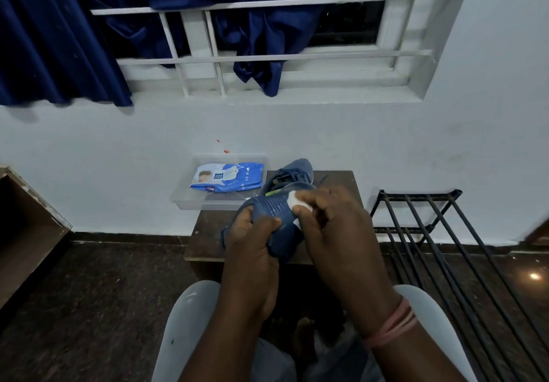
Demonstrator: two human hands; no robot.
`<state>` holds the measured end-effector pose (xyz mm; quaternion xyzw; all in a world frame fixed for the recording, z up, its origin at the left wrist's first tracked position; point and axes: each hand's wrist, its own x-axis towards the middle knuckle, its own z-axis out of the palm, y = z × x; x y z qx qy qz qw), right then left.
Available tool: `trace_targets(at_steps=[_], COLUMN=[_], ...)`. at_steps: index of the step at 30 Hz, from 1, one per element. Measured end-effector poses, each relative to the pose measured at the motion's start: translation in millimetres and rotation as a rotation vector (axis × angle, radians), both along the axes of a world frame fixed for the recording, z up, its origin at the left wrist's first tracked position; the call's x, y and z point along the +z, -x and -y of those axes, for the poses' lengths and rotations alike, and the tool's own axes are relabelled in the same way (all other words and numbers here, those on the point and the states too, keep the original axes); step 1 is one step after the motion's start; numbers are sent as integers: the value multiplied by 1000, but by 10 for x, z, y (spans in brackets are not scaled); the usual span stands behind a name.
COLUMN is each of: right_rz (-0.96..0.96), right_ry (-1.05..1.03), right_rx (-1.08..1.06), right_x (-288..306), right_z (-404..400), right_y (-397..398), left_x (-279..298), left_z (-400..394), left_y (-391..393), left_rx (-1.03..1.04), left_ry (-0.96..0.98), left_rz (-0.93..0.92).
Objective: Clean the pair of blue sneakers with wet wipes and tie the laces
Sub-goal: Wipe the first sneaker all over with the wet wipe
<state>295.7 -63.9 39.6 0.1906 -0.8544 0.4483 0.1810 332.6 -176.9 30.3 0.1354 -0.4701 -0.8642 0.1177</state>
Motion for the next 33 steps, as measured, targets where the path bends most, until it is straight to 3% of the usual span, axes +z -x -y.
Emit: trace_targets(at_steps=[7, 10, 12, 16, 20, 24, 29, 33], right_rz=[-91, -107, -54, 64, 13, 137, -32, -1], right_ry=[-131, -58, -37, -46, -26, -126, -103, -186], right_rx=[129, 4, -45, 101, -67, 151, -41, 73], right_x=[98, 64, 60, 148, 155, 232, 170, 131], right_z=[46, -39, -31, 24, 25, 66, 51, 43], right_y=[-141, 31, 3, -101, 49, -157, 50, -80], left_x=[-51, -61, -78, -122, -102, -90, -146, -152], left_z=[3, 18, 15, 101, 62, 125, 94, 160], left_y=[-36, -43, -49, -57, -52, -56, -5, -13], left_rx=[-99, -153, -187, -212, -233, -223, -256, -247], left_ry=[-14, -19, 1, 12, 34, 57, 53, 50], left_rz=[-112, -155, -165, -193, -193, -203, -190, -185])
